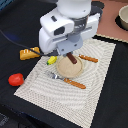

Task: Interact with the objects in diverse but meaningful ways.

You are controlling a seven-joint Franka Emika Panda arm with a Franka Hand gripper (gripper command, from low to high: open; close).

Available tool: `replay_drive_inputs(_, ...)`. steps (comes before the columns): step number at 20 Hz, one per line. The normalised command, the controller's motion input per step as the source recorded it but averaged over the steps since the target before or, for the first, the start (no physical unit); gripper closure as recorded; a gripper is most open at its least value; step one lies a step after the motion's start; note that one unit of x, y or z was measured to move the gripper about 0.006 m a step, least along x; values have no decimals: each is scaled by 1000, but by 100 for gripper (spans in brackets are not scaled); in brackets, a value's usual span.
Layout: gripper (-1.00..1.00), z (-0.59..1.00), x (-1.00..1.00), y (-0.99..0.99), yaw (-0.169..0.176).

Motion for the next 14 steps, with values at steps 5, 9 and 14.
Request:
replay_drive_inputs(5, 100, -63, -17, -937, 0)
replay_drive_inputs(9, 100, -211, 126, -324, 10)
replay_drive_inputs(14, 100, -225, 211, -206, 2)
